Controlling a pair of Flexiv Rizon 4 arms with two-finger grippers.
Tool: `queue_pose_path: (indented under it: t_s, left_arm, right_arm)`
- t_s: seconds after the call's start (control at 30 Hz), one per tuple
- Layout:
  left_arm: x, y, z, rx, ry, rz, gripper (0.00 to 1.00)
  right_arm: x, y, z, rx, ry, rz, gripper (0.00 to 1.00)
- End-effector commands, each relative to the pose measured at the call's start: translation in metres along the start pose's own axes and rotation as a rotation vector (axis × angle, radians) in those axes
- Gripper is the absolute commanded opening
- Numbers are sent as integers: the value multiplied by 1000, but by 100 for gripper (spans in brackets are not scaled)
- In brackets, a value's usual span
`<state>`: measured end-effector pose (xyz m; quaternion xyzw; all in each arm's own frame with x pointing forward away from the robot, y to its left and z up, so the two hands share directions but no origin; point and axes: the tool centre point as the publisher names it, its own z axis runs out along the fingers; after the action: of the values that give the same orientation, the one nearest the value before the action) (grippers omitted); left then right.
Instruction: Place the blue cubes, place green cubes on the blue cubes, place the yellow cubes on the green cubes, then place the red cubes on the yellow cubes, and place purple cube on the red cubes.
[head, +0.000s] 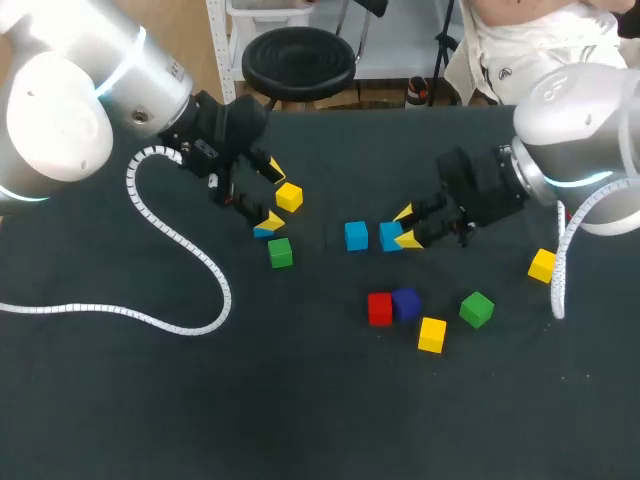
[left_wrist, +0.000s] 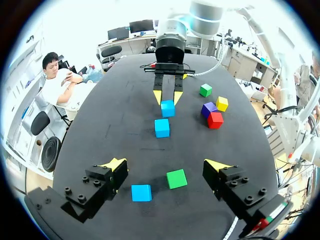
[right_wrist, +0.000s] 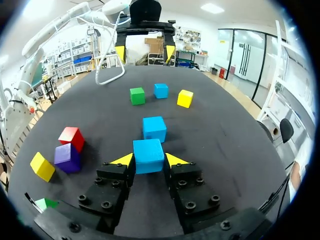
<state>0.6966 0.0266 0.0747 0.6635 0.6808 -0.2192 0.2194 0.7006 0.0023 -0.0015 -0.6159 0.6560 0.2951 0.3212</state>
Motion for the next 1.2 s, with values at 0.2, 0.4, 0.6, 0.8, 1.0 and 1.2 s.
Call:
queue_pose_path:
  t_s: [0.2,0.4,0.6,0.8,1.0,1.2]
  left_arm:
    - [1,0,0,-1,-3,2,100]
    - [1,0,0,-1,-3,2,100]
    - [1,0,0,-1,-3,2,100]
    - [1,0,0,-1,-3,2,100]
    - [1,0,0,-1,-3,2,100]
    - [1,0,0,-1,-3,2,100]
  right_arm:
    - [0,5,11,51,11,0,0]
    - [2,4,12,58,22,5,0]
    - [2,-3,9,66,24,1,0]
    - [-1,-9,6,69,21,-10,0]
    - [-4,-13,3,71,25,-17,0]
    - [-1,-14,9,60,30,-9,0]
